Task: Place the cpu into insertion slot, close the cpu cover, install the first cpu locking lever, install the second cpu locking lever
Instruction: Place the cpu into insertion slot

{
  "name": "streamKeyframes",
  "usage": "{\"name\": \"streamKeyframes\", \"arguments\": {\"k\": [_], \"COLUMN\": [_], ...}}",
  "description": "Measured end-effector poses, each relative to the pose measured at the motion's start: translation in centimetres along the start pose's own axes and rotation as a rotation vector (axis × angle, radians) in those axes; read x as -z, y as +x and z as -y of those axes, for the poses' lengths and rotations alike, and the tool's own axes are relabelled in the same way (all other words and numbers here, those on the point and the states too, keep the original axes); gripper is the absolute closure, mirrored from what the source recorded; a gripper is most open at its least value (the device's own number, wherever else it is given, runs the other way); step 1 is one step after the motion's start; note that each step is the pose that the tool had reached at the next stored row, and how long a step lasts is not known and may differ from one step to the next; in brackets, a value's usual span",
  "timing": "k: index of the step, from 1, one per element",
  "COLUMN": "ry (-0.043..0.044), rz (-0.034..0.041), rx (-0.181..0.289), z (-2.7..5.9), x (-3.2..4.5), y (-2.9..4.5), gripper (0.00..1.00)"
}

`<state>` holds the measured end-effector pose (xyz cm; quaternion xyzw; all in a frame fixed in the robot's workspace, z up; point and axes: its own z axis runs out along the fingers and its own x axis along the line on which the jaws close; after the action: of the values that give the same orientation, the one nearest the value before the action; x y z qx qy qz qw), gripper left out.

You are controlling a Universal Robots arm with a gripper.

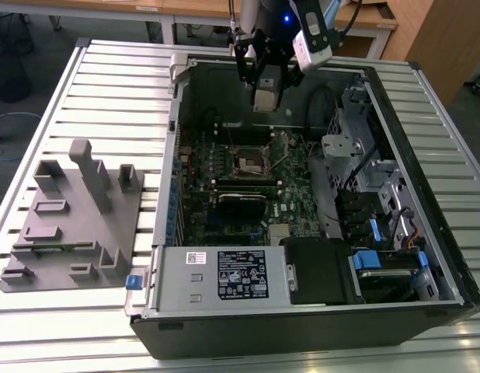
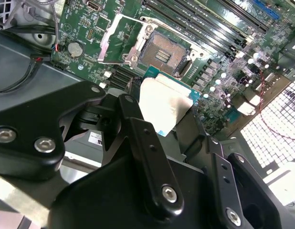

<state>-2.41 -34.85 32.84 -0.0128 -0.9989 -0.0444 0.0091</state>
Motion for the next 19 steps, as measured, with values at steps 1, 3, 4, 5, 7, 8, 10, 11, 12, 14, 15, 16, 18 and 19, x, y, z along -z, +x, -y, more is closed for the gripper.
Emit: {"name": "streamKeyframes", "arguments": {"k": [1, 3, 4, 5, 7, 8, 10, 11, 12, 14, 15, 16, 18, 19], "ry": [-0.0001, -0.0002, -0.0002, -0.0004, -0.0004, -0.0006, -0.0006, -0.0007, -0.0007, -0.0007, -0.0007, -0.0007, -0.0007, -0.0006], "rz": [0.0, 0.0001, 0.0001, 0.0002, 0.0002, 0.0002, 0.0, 0.0001, 0.0001, 0.0001, 0.0001, 0.0001, 0.0, 0.0], "rx": [0.0, 0.0, 0.0, 0.0, 0.0, 0.0, 0.0, 0.0, 0.0, 0.0, 0.0, 0.0, 0.0, 0.0], "z": [0.0, 0.0, 0.0, 0.0, 0.01, 0.02, 0.03, 0.03, 0.04, 0.05, 0.06, 0.06, 0.07, 0.07], "x": [-0.02, -0.04, -0.06, -0.09, -0.16, -0.23, -0.34, -0.4, -0.48, -0.62, -0.69, -0.75, -0.8, -0.8], "y": [0.0, 0.0, 0.0, 0.0, 0.0, 0.0, -0.01, -0.01, -0.01, -0.01, -0.01, -0.01, -0.02, -0.01], "gripper": [0.46, 0.46, 0.46, 0.46, 0.46, 0.46, 0.46, 0.46, 0.46, 0.46, 0.46, 0.46, 0.46, 0.46]}}
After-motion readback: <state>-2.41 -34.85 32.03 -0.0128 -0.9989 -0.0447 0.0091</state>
